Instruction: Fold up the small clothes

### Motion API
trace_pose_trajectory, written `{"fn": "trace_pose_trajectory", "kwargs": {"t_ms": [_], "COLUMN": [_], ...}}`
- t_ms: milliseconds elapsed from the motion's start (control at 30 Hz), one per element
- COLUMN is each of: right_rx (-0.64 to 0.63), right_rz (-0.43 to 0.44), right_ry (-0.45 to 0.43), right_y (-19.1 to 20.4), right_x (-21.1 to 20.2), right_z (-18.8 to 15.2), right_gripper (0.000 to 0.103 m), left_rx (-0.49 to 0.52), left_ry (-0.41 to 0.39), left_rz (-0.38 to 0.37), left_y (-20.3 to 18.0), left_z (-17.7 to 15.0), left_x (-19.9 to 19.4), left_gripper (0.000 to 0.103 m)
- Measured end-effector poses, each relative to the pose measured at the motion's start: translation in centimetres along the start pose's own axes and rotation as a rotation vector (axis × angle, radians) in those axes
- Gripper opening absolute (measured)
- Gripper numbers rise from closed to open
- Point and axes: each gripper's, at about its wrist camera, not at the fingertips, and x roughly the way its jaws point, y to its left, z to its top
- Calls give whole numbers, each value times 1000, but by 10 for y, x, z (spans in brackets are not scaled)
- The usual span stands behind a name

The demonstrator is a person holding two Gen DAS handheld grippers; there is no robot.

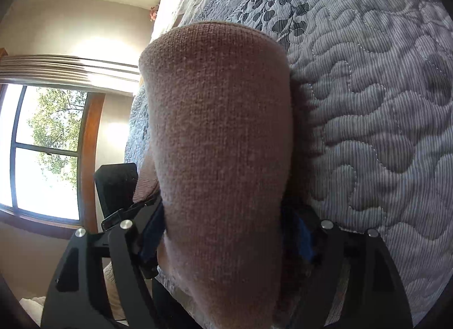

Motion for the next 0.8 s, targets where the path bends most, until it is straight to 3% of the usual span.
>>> {"fn": "trace_pose_trajectory", "kwargs": {"t_ms": [100, 233, 433, 533, 567, 600, 700, 800], "right_rx": [-11, -27, 2, 10, 16, 19, -34, -36], "right_rz": [-47, -97, -139, -148, -135, -125, -178, -220], "right_ry": [-14, -17, 25, 44, 56, 62, 36, 38], "right_y": [11, 15, 2, -2, 0, 3, 15, 18], "right_x": [-3, -18, -28, -21, -15, -11, -17, -13], "right_z": [-7, -32, -89, -105, -103, -103, -110, -114], "right_gripper": [82, 85, 84, 66, 49, 41, 34, 32], "left_rx": [0, 60, 160, 209, 211, 205, 193, 169], "left_ry": [-7, -53, -130, -116, -106, -91, -61, -50], "left_rz": [52, 174, 264, 324, 339, 361, 431, 442], "left_y": [3, -20, -56, -71, -70, -69, -58, -45], "left_z": [-2, -17, -66, -78, -83, -87, -95, -99], "left_x": [-16, -43, -74, -67, -64, -61, -55, -56], "left_gripper": [58, 59, 60, 60, 60, 60, 59, 61]}}
